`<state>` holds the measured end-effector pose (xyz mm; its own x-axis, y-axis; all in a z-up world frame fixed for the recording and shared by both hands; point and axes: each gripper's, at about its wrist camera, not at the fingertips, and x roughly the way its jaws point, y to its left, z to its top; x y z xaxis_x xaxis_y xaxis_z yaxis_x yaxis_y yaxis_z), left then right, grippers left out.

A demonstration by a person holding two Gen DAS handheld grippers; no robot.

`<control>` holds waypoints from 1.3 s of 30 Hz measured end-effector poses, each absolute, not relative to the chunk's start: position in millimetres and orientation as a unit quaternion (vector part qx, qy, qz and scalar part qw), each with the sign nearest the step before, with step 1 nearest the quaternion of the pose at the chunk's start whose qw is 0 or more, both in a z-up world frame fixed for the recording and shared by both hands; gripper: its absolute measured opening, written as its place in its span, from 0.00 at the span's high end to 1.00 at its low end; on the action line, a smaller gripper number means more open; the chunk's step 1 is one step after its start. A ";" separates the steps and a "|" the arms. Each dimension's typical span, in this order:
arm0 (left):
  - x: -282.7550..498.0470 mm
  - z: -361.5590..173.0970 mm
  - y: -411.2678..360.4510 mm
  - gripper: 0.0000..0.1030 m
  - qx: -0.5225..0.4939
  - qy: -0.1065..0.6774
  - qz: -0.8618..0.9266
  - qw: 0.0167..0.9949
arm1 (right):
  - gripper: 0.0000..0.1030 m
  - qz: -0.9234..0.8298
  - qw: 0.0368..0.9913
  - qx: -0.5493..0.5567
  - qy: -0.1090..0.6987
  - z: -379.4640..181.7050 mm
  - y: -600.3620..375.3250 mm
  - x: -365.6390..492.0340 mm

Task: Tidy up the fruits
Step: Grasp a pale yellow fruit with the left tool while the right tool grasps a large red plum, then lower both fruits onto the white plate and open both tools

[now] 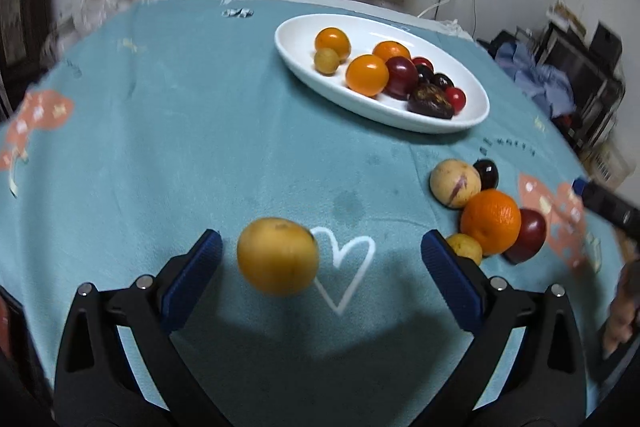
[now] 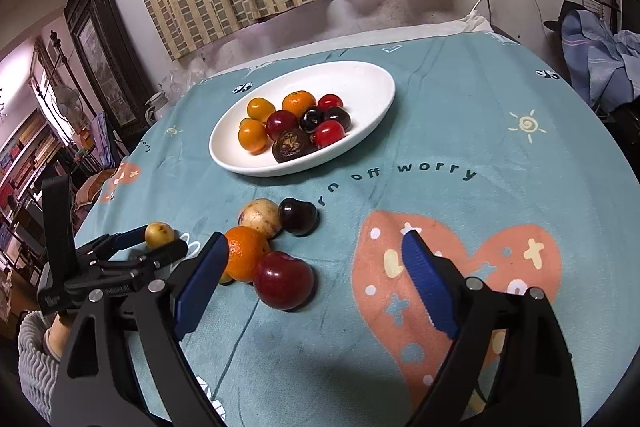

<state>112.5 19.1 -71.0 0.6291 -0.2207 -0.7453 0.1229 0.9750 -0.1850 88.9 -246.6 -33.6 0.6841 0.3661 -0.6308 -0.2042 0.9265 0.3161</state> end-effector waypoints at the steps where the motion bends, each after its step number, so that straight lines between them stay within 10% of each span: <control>1: 112.9 -72.5 21.6 0.03 -0.067 0.423 -0.095 0.899 | 0.14 0.159 0.911 0.110 0.365 -34.0 -245.5 88.7; 12: 96.0 -70.8 6.9 0.06 -0.007 0.422 -0.073 0.904 | 0.15 0.172 0.901 0.073 0.392 -49.8 -232.4 88.5; 22: 93.2 -70.5 17.4 0.09 -0.026 0.426 -0.079 0.901 | 0.39 0.194 0.891 0.028 0.409 -67.6 -209.8 86.9; 28: 99.2 -74.5 21.9 0.39 -0.037 0.429 -0.071 0.900 | 0.59 0.203 0.887 0.024 0.414 -74.5 -205.9 89.7; 30: 99.5 -74.0 25.4 0.66 -0.044 0.426 -0.068 0.901 | 0.61 0.201 0.889 0.021 0.411 -73.0 -204.9 88.4; 39: 97.4 -71.5 27.1 0.66 -0.060 0.416 -0.083 0.904 | 0.61 0.196 0.893 0.052 0.402 -65.7 -217.7 89.3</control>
